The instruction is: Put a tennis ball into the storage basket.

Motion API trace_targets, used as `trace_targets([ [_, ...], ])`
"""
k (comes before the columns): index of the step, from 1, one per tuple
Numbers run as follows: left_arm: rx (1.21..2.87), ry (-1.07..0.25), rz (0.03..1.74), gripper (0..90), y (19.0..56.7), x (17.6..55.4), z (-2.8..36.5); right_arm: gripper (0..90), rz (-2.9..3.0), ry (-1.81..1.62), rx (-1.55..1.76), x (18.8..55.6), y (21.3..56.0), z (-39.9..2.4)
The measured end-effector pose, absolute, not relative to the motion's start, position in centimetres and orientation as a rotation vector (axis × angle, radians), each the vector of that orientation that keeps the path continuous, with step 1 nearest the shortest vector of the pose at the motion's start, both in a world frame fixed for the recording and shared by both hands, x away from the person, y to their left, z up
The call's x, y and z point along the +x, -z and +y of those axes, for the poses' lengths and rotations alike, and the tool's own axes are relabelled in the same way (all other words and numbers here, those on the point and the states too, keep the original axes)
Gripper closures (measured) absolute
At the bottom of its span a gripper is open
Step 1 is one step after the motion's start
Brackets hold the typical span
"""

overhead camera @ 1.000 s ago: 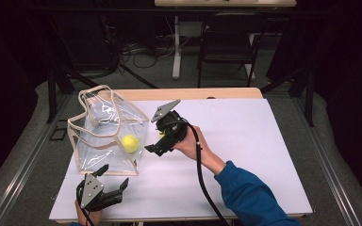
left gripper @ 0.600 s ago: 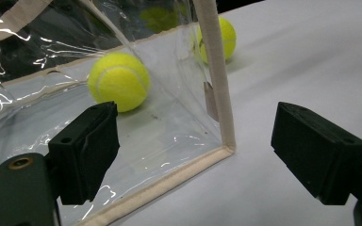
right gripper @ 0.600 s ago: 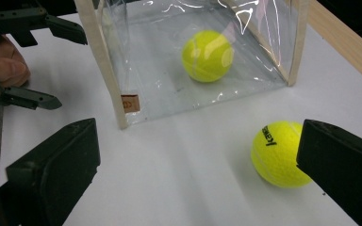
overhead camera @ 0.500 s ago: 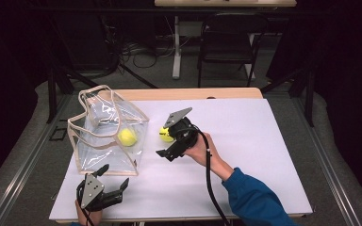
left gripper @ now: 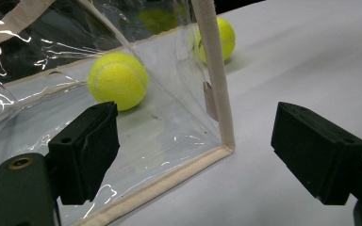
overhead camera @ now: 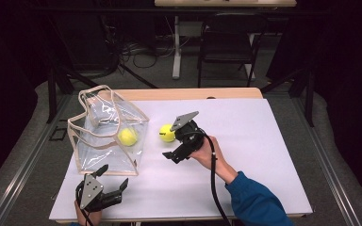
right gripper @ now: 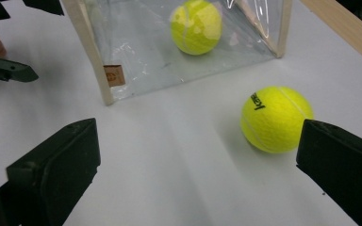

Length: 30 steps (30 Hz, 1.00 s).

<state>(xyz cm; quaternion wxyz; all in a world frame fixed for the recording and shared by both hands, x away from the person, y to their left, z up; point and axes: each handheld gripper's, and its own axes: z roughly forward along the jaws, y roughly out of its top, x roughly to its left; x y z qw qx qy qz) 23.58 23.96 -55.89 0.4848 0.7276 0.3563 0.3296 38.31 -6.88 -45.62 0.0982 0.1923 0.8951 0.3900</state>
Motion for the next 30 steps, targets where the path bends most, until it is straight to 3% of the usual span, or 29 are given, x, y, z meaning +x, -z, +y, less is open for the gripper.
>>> trace_targets([
  [30,1.781,-0.808,0.870,16.0,56.0,23.4,24.0,0.0,2.560,-1.064,0.730,40.9,47.1,-10.0],
])
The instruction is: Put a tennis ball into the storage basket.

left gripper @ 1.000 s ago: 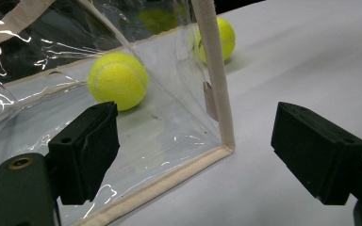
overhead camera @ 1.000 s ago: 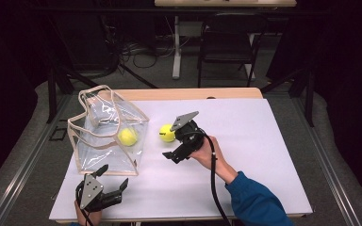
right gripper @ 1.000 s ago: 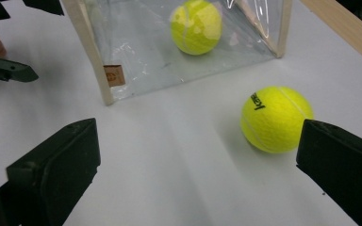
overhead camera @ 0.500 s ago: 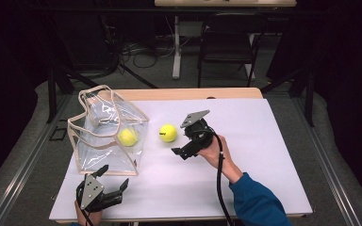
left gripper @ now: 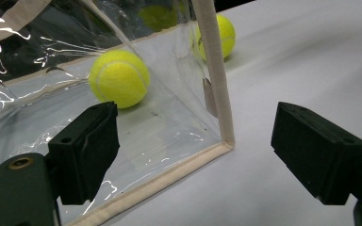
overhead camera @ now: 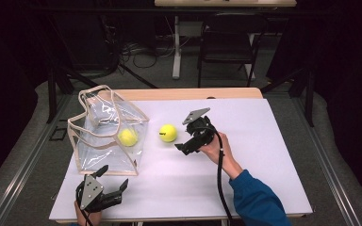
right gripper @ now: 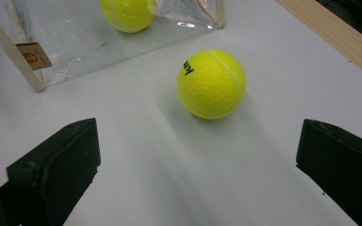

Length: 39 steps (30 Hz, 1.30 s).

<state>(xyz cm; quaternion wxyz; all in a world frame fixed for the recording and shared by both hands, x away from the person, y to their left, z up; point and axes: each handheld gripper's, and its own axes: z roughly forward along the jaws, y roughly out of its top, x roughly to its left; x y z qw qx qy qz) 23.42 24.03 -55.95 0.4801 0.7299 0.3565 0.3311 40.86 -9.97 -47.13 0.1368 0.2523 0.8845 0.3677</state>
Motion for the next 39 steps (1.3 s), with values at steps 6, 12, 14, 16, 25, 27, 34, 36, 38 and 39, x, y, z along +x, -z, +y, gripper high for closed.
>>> trace_targets([
  [6,1.783,-0.803,0.870,16.0,56.0,23.6,23.9,0.0,2.592,-1.043,0.736,42.0,47.5,-9.2],
  [12,1.788,-0.798,0.868,16.0,56.1,23.7,23.7,0.0,2.612,-1.033,0.747,43.0,47.7,-8.8],
  [14,1.784,-0.800,0.867,15.9,56.1,23.6,23.8,0.0,2.610,-1.025,0.746,43.2,47.7,-8.5],
  [16,1.782,-0.795,0.872,15.9,56.1,23.7,23.9,0.0,2.621,-1.036,0.751,43.5,47.8,-8.2],
  [25,1.780,-0.795,0.868,15.9,56.1,23.7,23.9,0.0,2.648,-1.022,0.755,44.7,48.5,-7.2],
  [27,1.782,-0.793,0.870,15.9,56.1,23.7,23.9,0.0,2.650,-1.025,0.761,45.0,48.6,-7.1],
  [34,1.782,-0.799,0.864,16.0,56.1,23.7,23.8,0.0,2.664,-1.042,0.805,46.3,49.4,-6.8],
  [36,1.784,-0.798,0.864,15.9,56.1,23.7,23.8,0.0,2.671,-1.039,0.797,46.5,49.5,-6.4],
  [38,1.785,-0.796,0.864,15.9,56.1,23.7,23.8,0.0,2.674,-1.030,0.788,46.5,49.6,-6.2],
  [39,1.787,-0.794,0.864,15.9,56.1,23.7,23.9,0.0,2.678,-1.018,0.786,46.6,49.7,-5.9],
])
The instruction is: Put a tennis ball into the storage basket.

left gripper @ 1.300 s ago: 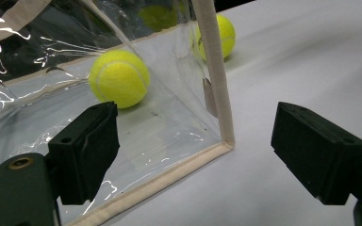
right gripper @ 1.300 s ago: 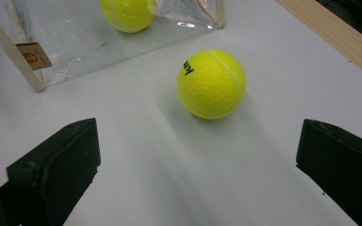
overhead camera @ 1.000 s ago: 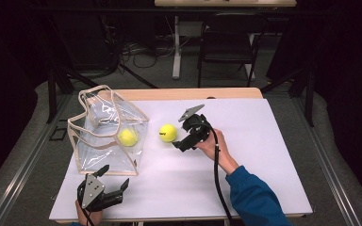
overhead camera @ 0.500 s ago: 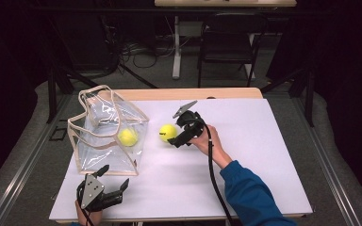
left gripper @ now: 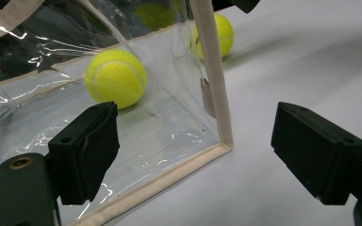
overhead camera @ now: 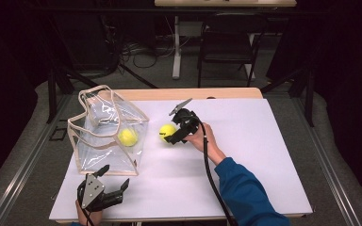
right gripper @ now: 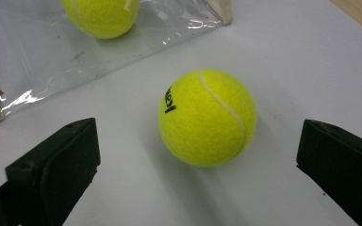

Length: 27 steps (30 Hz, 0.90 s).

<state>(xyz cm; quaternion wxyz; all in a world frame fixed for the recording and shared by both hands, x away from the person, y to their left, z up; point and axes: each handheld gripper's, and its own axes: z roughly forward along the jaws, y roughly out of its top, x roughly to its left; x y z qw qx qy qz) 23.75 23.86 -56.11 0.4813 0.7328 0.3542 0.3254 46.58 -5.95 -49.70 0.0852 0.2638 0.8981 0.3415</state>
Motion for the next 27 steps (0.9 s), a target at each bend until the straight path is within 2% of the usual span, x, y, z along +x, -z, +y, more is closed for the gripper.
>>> trace_targets([
  [20,1.783,-0.797,0.863,15.9,56.1,23.7,23.8,0.0,2.696,-0.948,0.815,48.1,52.4,-3.0],
  [27,1.784,-0.797,0.863,15.9,56.1,23.7,23.9,11.1,2.694,-0.917,0.846,48.2,53.1,-2.7],
])
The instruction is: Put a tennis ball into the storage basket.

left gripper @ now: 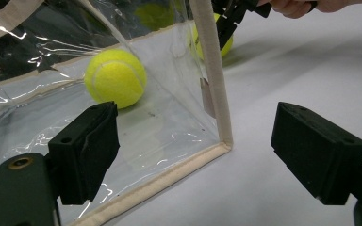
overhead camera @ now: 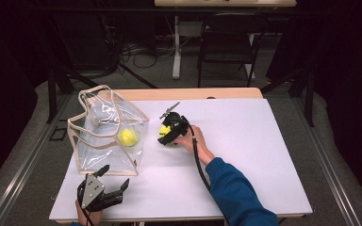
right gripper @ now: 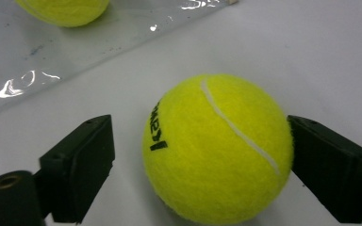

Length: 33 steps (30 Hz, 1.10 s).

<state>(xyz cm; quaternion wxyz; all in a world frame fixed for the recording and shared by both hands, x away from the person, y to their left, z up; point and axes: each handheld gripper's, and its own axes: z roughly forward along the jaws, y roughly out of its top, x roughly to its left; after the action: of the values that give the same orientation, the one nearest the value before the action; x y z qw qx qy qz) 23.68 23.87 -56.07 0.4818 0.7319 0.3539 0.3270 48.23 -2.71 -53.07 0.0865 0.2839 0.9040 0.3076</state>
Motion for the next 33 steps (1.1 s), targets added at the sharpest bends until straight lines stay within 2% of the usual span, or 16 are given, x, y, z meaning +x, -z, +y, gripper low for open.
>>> trace_targets([
  [8,1.791,-0.791,0.863,15.9,56.1,23.7,23.9,23.9,2.658,-0.907,0.878,48.5,53.2,-3.0],
  [33,1.790,-0.794,0.867,15.9,56.1,23.7,23.9,25.8,2.656,-0.906,0.854,48.0,51.7,-3.8],
])
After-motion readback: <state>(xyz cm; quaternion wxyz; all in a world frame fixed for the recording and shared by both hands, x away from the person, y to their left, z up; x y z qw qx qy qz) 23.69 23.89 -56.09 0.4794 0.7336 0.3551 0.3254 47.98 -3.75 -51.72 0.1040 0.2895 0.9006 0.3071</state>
